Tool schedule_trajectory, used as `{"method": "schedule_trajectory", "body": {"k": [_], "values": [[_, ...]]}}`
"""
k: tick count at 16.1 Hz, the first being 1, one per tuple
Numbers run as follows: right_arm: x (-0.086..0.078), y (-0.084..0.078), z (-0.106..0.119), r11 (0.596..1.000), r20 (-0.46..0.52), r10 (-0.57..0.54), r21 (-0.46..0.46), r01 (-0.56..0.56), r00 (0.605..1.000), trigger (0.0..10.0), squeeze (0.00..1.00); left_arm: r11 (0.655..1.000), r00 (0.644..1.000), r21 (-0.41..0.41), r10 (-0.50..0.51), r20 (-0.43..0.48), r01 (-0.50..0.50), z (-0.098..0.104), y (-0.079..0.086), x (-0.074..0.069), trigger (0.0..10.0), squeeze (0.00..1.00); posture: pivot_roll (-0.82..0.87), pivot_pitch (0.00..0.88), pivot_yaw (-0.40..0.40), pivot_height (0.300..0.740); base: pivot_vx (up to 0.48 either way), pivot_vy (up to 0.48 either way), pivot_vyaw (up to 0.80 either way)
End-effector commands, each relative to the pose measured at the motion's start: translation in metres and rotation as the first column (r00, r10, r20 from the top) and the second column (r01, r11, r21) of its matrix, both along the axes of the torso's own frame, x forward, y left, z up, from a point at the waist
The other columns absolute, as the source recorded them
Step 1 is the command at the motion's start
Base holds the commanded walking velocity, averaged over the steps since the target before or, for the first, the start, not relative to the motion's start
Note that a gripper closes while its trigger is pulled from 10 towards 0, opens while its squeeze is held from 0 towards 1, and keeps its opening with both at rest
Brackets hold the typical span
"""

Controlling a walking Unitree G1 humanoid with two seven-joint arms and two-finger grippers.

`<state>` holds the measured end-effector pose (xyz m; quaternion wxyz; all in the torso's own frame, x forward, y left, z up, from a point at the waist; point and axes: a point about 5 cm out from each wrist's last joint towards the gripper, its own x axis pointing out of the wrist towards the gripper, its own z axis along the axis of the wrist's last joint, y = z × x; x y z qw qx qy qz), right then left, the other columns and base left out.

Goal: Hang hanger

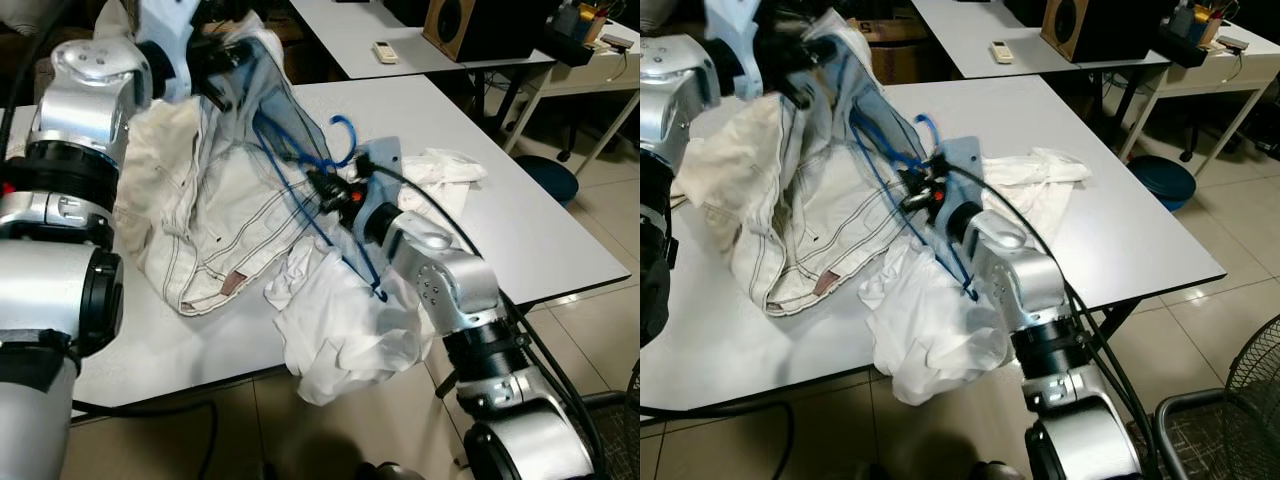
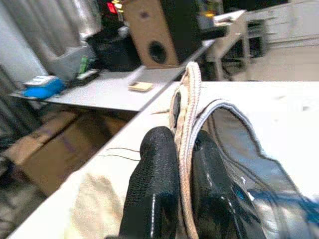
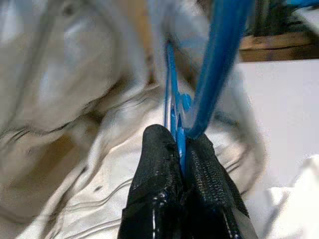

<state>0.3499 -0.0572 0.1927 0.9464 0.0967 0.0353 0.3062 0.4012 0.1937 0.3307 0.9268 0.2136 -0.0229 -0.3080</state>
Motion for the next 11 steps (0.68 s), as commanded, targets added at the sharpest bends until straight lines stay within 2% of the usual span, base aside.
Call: {"method": "schedule_trajectory", "body": {"k": [1,3,4,5,7,8,9,10,11], "values": [[0.009,-0.014,0.025,0.996,0.082,-0.069,0.070,0.063,0.994,10.0,0.00,0.999,1.000,0.043,0.006,0.021,-0.007,0.014,0.011,-0.005,0.0,0.00,-0.04,0.000,0.009,0.740,0.000,0.000,0.00],[0.019,-0.027,0.055,0.990,0.167,-0.105,0.112,0.087,0.980,10.0,0.00,0.975,0.980,0.133,0.162,0.117,-0.177,0.032,0.051,-0.012,0.0,0.00,-0.05,0.000,0.019,0.740,0.000,0.000,0.00],[0.024,-0.030,0.074,0.991,0.228,-0.101,0.110,0.078,0.968,10.0,0.00,0.958,0.955,0.116,0.239,0.178,-0.261,0.050,0.072,-0.021,0.0,0.00,-0.06,0.000,0.020,0.740,0.000,0.000,0.00],[0.026,-0.031,0.087,0.992,0.269,-0.094,0.108,0.067,0.959,10.0,0.00,0.949,0.937,0.102,0.270,0.223,-0.298,0.065,0.083,-0.027,0.0,0.00,-0.06,0.000,0.018,0.740,0.000,0.000,0.00],[0.028,-0.029,0.110,0.990,0.325,-0.074,0.138,0.030,0.943,10.0,0.00,0.938,0.909,0.086,0.300,0.290,-0.337,0.089,0.093,-0.039,0.0,0.00,-0.05,0.000,0.011,0.740,0.000,0.000,0.00],[0.028,-0.025,0.114,0.991,0.337,-0.052,0.137,0.005,0.940,10.0,0.00,0.944,0.912,0.082,0.283,0.296,-0.320,0.098,0.094,-0.044,0.0,0.00,-0.04,0.000,0.005,0.740,0.000,0.000,0.00],[0.028,-0.021,0.111,0.992,0.333,-0.036,0.128,-0.007,0.942,10.0,0.00,0.961,0.930,0.073,0.239,0.278,-0.268,0.100,0.090,-0.046,0.0,0.00,-0.04,0.000,0.000,0.740,0.000,0.000,0.00],[0.027,-0.016,0.097,0.993,0.302,-0.022,0.115,-0.014,0.953,10.0,0.00,0.985,0.965,0.062,0.145,0.217,-0.162,0.096,0.078,-0.045,0.0,0.00,-0.03,0.000,-0.005,0.740,0.000,0.000,0.00],[0.027,-0.014,0.090,0.994,0.285,-0.020,0.110,-0.012,0.958,10.0,0.00,0.993,0.978,0.053,0.093,0.186,-0.105,0.093,0.071,-0.045,0.0,0.00,-0.03,0.000,-0.005,0.740,0.000,0.000,0.00]]}}
